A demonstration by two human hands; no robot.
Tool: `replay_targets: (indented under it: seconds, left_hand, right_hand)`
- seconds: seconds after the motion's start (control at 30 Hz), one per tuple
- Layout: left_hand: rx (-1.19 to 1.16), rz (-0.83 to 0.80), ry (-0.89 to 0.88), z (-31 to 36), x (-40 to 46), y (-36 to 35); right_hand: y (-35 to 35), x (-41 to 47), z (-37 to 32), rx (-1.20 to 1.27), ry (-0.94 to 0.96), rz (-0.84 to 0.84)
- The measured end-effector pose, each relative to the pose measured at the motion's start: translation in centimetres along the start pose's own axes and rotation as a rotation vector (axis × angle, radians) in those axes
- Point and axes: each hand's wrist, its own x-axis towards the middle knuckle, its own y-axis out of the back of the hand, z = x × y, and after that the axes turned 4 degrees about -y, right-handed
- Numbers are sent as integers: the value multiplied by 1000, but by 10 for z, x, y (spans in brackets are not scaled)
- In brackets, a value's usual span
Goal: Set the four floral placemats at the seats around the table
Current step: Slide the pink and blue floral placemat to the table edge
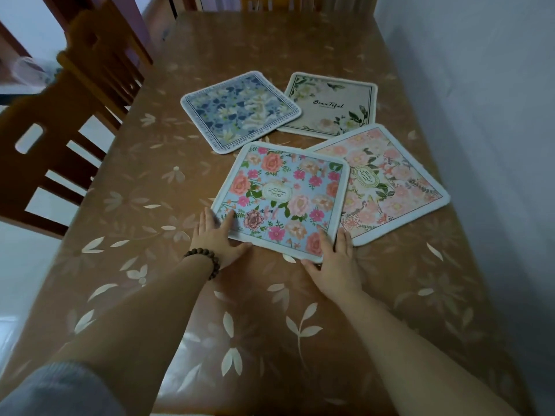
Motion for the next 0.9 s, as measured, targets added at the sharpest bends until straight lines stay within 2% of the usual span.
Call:
replay_targets:
  seconds: [0.2, 0.37, 0.7, 0.9]
  left_hand:
    - [-79, 129, -46, -3, 2, 3]
    - [-133, 163, -44, -3, -4, 6]
    - [-154, 96, -58, 21, -87, -21]
    - [-193, 16, -99, 33, -149, -34]
  right_hand:
    - [-6, -1, -11, 154, -49, 33]
    - [-5, 0, -14, 258, -96, 93]
    - [8, -46, 19, 334, -151, 88]
    - [15, -98, 37, 301, -233, 3]
